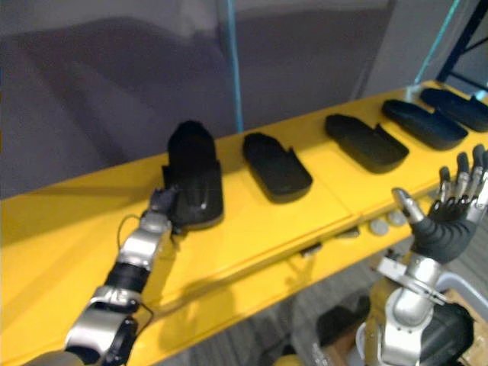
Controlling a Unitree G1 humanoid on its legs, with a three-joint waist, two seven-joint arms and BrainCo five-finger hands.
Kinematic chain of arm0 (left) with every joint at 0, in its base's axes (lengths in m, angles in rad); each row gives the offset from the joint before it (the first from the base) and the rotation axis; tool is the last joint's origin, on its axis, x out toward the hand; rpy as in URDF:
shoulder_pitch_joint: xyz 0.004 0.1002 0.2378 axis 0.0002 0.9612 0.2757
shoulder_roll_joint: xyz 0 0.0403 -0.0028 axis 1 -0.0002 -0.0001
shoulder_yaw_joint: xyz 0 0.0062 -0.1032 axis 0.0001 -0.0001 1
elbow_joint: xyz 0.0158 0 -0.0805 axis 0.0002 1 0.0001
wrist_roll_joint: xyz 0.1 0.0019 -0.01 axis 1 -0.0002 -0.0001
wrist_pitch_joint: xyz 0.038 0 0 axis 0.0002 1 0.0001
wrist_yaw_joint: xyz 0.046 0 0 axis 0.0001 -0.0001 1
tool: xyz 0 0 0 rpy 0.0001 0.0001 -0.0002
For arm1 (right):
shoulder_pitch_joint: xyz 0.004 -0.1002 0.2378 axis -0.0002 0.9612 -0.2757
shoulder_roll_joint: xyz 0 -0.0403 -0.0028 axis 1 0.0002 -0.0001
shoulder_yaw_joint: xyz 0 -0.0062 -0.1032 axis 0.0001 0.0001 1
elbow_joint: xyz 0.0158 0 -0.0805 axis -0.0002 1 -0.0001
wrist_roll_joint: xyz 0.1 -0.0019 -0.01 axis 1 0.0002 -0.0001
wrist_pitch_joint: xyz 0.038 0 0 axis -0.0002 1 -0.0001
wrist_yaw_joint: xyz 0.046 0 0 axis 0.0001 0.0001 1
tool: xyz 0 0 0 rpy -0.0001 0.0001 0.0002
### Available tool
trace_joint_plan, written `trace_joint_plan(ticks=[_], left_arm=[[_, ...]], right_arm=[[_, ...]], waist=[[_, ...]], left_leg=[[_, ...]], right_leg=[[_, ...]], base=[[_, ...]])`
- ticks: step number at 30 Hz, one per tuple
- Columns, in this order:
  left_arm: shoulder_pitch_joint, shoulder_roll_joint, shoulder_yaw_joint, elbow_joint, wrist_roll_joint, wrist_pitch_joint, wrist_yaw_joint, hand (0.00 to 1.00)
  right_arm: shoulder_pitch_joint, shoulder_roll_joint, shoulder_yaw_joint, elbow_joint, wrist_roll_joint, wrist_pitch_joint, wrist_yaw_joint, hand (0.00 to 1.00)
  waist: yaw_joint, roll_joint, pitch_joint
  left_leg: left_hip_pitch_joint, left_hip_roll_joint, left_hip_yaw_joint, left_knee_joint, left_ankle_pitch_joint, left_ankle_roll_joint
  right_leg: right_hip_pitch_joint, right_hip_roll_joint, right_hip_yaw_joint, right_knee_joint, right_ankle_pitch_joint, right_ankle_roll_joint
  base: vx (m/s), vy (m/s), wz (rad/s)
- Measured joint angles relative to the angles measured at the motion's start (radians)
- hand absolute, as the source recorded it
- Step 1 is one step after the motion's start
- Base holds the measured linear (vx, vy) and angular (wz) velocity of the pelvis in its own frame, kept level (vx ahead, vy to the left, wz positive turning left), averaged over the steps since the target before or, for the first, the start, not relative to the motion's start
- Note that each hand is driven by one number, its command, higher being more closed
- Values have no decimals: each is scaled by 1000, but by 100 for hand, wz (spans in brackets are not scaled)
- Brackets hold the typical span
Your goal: Walk over and take plastic housings, then place them on the shelf
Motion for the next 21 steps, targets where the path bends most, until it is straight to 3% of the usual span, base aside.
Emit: trace_joint_plan(ticks=[21], left_arm=[[-27, -3, 83, 84, -79, -31, 72, 100]], right_arm=[[-70, -36, -2, 43, 44, -6, 31, 0]], waist=[[-6, 29, 47]], left_leg=[[-12, -2, -45, 0, 22, 2]], right_leg=[[14, -4, -37, 0, -3, -2]], base=[[-8, -3, 6]])
